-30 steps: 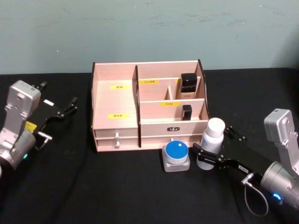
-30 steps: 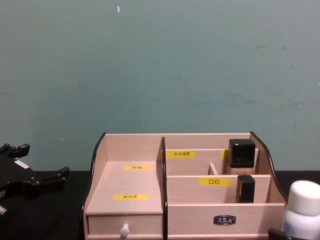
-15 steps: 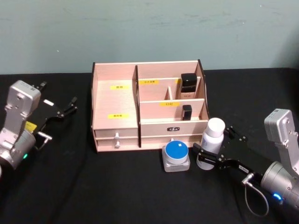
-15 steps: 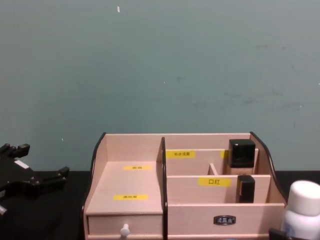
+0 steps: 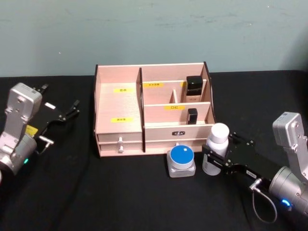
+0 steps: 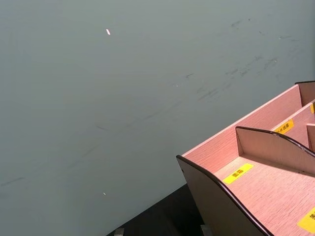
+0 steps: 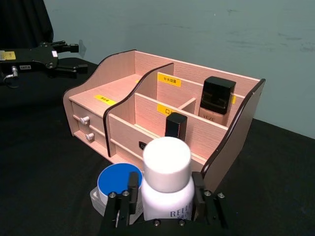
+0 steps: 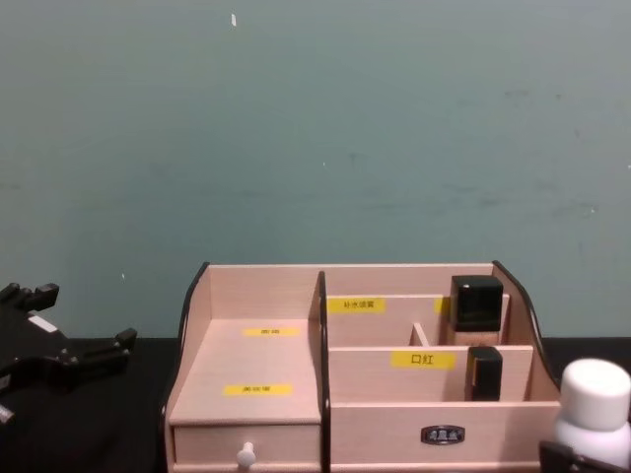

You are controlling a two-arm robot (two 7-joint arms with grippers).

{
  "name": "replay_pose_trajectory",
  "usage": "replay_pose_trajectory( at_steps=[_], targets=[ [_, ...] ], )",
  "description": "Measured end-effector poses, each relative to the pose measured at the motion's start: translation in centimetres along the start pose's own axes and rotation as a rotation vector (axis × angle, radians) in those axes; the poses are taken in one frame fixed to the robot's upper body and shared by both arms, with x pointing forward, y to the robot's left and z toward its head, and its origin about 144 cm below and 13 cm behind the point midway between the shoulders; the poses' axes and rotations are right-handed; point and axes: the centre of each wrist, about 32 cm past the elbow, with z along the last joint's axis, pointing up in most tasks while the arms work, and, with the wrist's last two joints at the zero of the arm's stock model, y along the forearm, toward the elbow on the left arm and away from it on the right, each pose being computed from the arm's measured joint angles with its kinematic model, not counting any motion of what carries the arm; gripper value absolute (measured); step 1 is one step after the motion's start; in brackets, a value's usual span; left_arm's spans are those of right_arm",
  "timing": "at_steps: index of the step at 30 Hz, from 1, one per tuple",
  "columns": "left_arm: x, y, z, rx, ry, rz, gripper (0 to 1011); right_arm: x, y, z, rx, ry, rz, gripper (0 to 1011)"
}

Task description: Pick up the facial cleanser and watermelon frost from the table and place them into the tiered storage box.

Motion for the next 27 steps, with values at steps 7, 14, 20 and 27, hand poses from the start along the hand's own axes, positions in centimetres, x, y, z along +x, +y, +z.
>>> replay_pose_trajectory(
  at_steps=[7,14,20,27],
  targets=[
    [0.0,0.0,0.0,0.0,0.0,0.0,1001,-0.01,0.0,0.01,0.0,0.0,0.0,602],
    [0.0,0.0,0.0,0.0,0.0,0.0,1001,-0.01,0.0,0.02,0.001,0.001,0.0,602],
    [0.0,0.0,0.0,0.0,0.0,0.0,1001,-0.01,0.0,0.02,0.001,0.0,0.0,602],
    [0.0,0.0,0.0,0.0,0.0,0.0,1001,-0.01,0.01,0.02,0.002,0.001,0.001,602]
  ],
)
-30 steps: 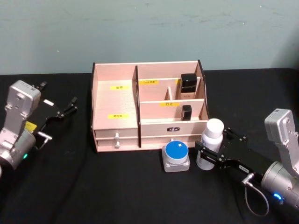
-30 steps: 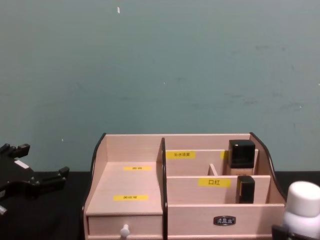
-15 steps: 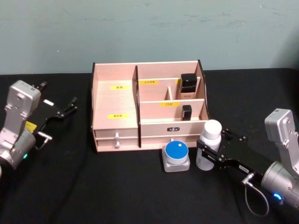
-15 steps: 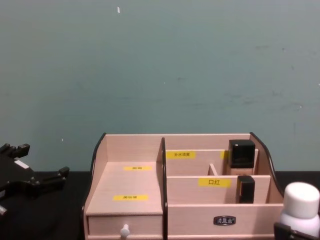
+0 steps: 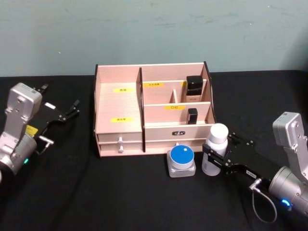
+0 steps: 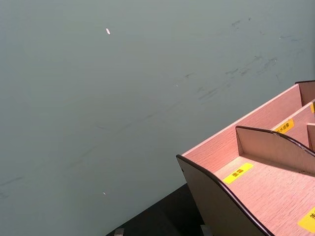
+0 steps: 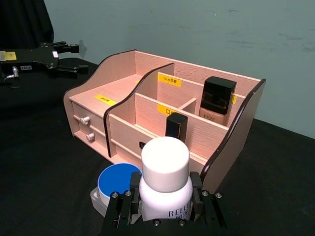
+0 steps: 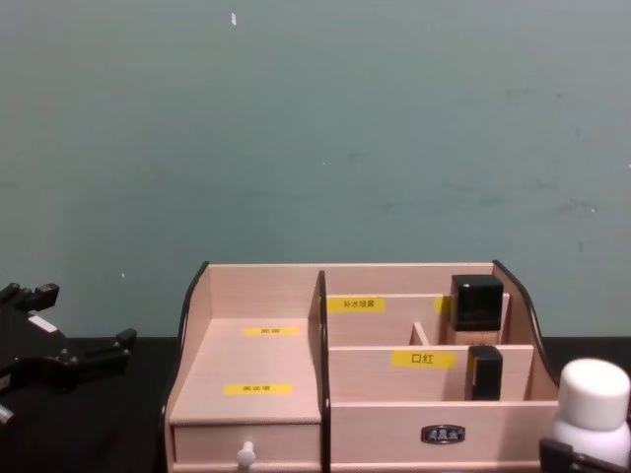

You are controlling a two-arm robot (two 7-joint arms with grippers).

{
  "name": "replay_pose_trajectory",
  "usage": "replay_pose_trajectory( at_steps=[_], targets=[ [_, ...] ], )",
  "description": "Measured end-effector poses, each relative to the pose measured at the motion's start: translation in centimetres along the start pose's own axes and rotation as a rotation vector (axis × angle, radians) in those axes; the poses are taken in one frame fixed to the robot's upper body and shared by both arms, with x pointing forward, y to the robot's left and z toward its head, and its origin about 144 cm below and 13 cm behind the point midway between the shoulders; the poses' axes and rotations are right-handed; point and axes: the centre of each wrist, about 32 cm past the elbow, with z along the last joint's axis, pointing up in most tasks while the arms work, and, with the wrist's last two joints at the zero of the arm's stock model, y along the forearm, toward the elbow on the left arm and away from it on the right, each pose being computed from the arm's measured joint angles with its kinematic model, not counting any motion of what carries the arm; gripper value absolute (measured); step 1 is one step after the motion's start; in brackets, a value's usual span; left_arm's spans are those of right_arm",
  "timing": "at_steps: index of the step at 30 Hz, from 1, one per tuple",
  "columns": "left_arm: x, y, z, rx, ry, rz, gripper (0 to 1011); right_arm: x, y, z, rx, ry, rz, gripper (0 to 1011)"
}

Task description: Pick up the facial cleanser and watermelon frost from the table and place them into the tiered storage box.

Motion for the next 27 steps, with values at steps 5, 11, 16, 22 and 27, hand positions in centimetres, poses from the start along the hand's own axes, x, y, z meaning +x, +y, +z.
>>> replay_pose_trajectory(
  at_steps=[5,11,16,22,27],
  targets=[
    [0.0,0.0,0.0,0.0,0.0,0.0,1001,0.1,0.0,0.1,0.006,0.005,0.004,602],
    [0.0,0.0,0.0,0.0,0.0,0.0,1001,0.3,-0.2,0.7,0.026,0.008,0.011,602],
    [0.0,0.0,0.0,0.0,0.0,0.0,1001,0.3,-0.3,1.6,0.049,0.007,0.021,602],
    [0.0,0.0,0.0,0.0,0.0,0.0,1001,0.1,-0.2,3.2,0.082,0.009,0.047,602],
    [0.0,0.0,0.0,0.0,0.0,0.0,1001,-0.1,0.3,5.0,0.121,0.009,0.082,602]
  ],
)
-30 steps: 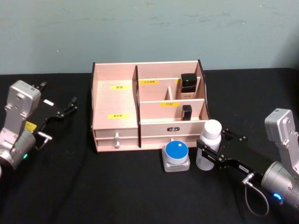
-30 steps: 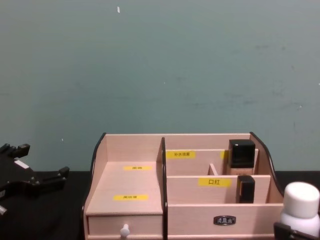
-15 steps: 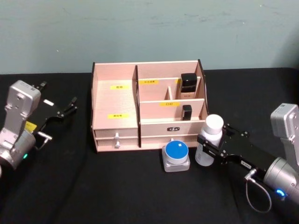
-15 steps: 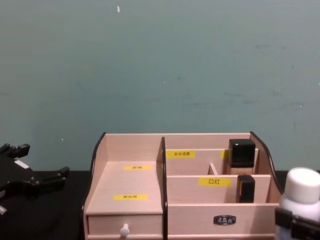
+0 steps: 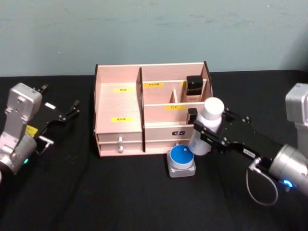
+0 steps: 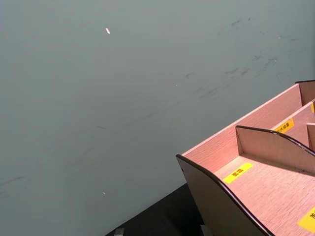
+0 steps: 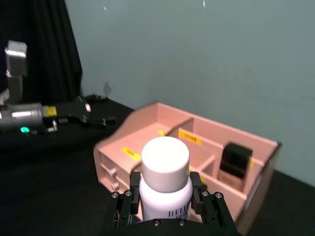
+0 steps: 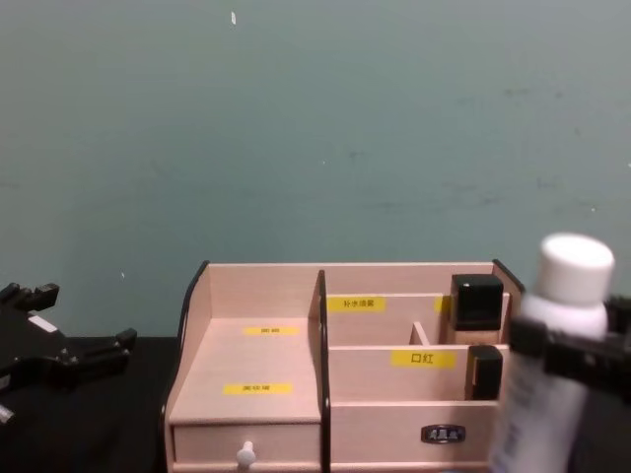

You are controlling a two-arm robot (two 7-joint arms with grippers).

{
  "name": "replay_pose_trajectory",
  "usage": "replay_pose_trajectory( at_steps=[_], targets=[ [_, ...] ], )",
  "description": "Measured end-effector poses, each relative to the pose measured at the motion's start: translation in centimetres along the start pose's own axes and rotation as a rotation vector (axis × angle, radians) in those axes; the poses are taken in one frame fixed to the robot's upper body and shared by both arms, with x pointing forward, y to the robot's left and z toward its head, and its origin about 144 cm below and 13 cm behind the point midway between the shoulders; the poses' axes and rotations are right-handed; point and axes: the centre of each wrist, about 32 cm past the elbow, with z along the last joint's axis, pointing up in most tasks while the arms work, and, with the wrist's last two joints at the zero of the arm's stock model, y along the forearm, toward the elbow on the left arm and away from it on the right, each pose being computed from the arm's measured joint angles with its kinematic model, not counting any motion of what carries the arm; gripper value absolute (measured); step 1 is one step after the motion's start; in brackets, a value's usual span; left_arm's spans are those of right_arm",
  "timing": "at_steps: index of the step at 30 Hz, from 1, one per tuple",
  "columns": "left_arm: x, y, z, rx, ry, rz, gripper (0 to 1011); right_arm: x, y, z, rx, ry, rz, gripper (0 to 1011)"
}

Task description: Pick up the facial cleanser and watermelon frost from the table and place them into the tiered storage box.

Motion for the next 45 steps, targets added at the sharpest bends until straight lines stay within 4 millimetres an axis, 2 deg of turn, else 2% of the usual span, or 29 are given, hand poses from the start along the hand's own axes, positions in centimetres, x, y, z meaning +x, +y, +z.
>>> replay_pose_trajectory(
  at_steps=[6,15,28,45],
  targets=[
    [0.0,0.0,0.0,0.0,0.0,0.0,1001,-0.1,1.3,1.5,0.033,-0.012,0.026,602],
    [0.0,0.0,0.0,0.0,0.0,0.0,1001,0.1,4.5,3.0,0.066,-0.015,0.043,602],
    [0.0,0.0,0.0,0.0,0.0,0.0,1001,1.2,7.8,3.4,0.07,-0.024,0.008,602],
    [0.0,0.0,0.0,0.0,0.0,0.0,1001,2.5,10.8,3.4,0.064,-0.026,-0.019,602]
  ],
)
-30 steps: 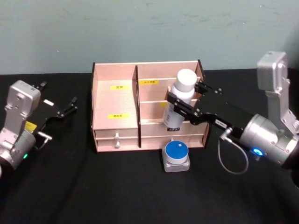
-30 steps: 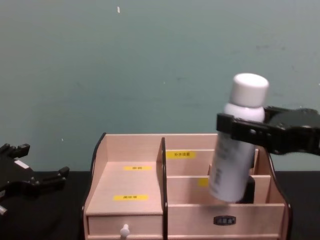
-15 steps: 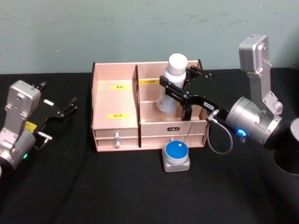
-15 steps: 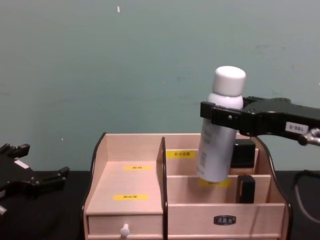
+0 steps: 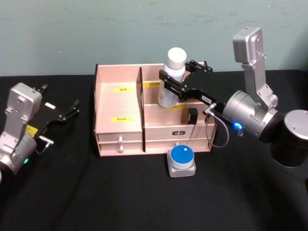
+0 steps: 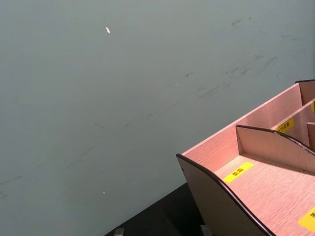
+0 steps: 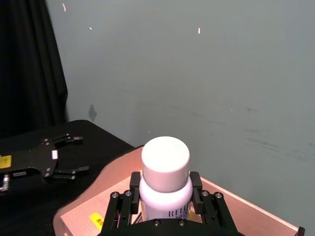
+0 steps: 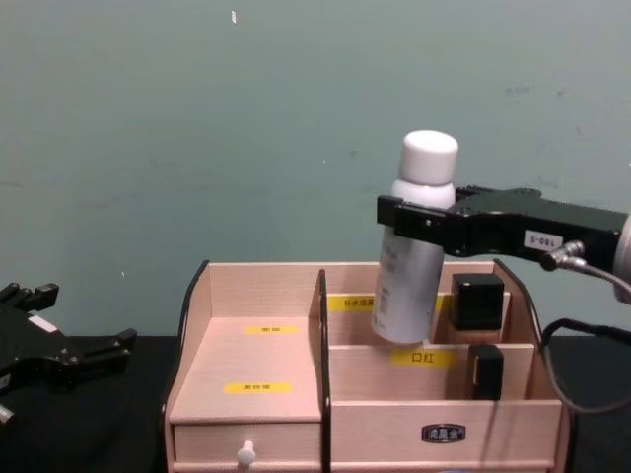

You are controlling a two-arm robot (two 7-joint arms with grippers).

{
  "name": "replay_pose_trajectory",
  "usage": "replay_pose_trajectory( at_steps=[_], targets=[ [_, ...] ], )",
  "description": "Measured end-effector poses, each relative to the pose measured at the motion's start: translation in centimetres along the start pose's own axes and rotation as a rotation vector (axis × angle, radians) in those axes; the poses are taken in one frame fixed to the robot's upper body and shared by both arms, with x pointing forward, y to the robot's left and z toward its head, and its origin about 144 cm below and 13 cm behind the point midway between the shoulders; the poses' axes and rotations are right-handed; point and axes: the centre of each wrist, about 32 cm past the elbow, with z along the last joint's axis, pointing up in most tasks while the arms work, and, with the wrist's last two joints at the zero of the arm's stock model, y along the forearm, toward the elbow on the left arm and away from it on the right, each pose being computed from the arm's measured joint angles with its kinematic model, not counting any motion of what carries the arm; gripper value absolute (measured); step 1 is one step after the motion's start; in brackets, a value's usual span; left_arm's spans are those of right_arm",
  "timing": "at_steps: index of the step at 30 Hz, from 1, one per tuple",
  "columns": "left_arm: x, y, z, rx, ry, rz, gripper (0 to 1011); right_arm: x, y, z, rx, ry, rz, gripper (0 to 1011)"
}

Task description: Pick up the facial cleanser and watermelon frost from the table and place them into the tiered storage box.

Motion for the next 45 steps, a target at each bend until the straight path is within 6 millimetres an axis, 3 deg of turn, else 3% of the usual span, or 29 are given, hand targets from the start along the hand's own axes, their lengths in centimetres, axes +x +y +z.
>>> replay_pose_trajectory(
  at_steps=[28,45],
  targets=[
    [0.0,0.0,0.0,0.0,0.0,0.0,1001,0.9,3.0,-0.6,-0.02,-0.015,-0.021,602],
    [0.0,0.0,0.0,0.0,0.0,0.0,1001,1.0,3.7,-1.1,-0.035,-0.013,-0.022,603]
  ],
)
